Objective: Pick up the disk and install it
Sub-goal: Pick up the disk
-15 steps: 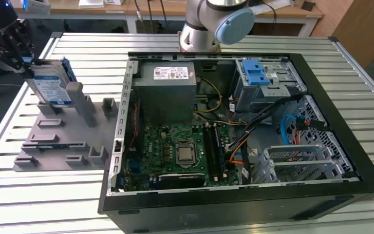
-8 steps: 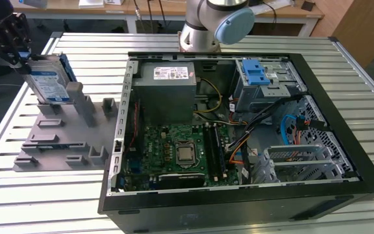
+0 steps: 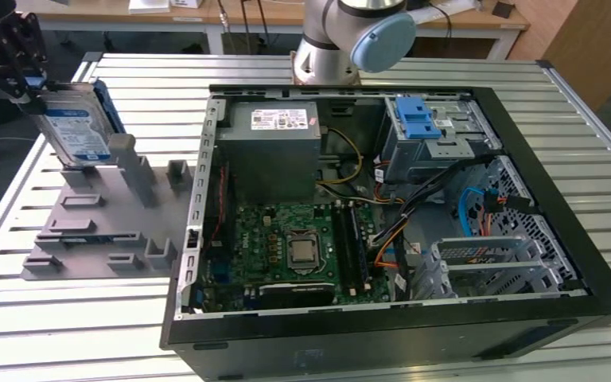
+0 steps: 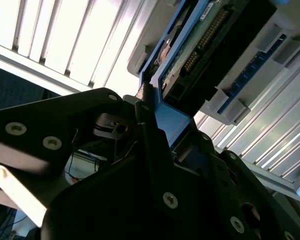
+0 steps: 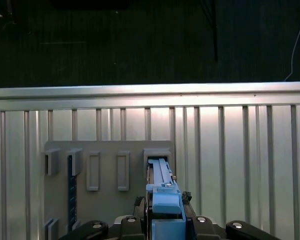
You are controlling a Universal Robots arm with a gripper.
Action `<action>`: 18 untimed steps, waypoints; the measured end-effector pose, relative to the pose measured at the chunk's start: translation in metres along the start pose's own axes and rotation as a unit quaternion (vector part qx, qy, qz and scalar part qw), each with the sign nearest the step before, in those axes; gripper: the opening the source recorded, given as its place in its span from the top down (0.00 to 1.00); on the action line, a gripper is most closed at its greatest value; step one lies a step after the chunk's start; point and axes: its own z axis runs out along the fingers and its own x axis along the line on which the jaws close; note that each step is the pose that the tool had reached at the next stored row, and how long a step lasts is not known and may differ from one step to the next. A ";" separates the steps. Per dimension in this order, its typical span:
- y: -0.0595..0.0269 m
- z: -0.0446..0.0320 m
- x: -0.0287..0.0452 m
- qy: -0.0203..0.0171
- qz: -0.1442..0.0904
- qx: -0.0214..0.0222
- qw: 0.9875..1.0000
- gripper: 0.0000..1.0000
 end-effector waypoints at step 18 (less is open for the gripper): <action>0.0011 -0.0516 -0.0004 0.000 0.000 0.009 1.000 0.64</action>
